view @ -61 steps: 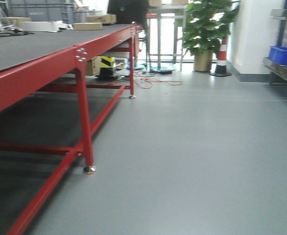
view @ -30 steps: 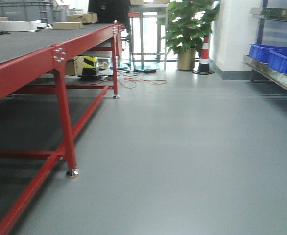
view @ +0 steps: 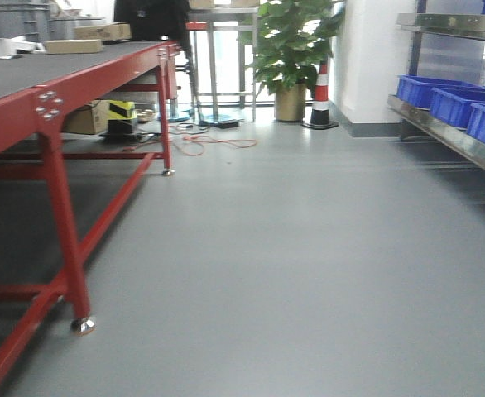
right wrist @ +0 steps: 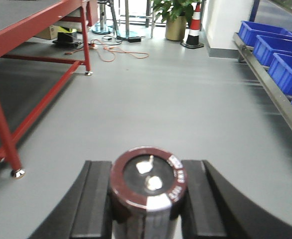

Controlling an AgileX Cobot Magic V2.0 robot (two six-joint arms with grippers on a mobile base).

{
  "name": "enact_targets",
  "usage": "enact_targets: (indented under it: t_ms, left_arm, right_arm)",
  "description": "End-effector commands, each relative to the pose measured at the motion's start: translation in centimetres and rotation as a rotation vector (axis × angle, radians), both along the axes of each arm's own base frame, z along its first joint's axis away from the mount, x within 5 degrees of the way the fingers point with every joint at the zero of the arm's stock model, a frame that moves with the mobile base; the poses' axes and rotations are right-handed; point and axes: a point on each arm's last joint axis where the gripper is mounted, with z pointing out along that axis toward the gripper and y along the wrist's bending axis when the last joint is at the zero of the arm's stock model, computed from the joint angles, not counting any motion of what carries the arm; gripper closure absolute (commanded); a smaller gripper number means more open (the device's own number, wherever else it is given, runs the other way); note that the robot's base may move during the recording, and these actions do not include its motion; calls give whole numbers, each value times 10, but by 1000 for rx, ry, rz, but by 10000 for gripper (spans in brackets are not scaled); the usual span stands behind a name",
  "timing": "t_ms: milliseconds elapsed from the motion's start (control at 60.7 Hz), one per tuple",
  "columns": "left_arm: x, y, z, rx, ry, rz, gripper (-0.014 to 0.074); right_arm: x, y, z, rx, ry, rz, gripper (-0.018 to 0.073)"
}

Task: Place cylindrical capacitor in blue bin on shelf
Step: 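Drive the base to the steel shelf of blue bins, holding both objects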

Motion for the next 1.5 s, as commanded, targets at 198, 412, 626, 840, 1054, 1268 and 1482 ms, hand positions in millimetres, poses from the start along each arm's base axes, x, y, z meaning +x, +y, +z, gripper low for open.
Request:
enact_targets:
  t_ms: [198,412,626,840,1054,1268,1482]
  left_arm:
    - [-1,-1,4,-4,-29,-7,707]
    - [-1,-1,4,-4,-29,-7,707]
    - [-1,-1,4,-4,-29,-7,707]
    - [-1,-1,4,-4,-29,-7,707]
    - [-1,-1,4,-4,-29,-7,707]
    - [-1,-1,4,-4,-29,-7,707]
    - [-1,-1,4,-4,-29,-7,707]
  right_arm:
    - [-2,-1,7,3,-52,-4,650]
    - [-2,-1,7,3,-52,-4,650]
    - [-2,-1,7,3,-52,-4,650]
    - [-2,-1,7,3,-52,-4,650]
    - [-2,-1,7,3,-52,-4,650]
    - [-2,-1,7,3,-52,-4,650]
    - [-2,-1,7,3,-52,-4,650]
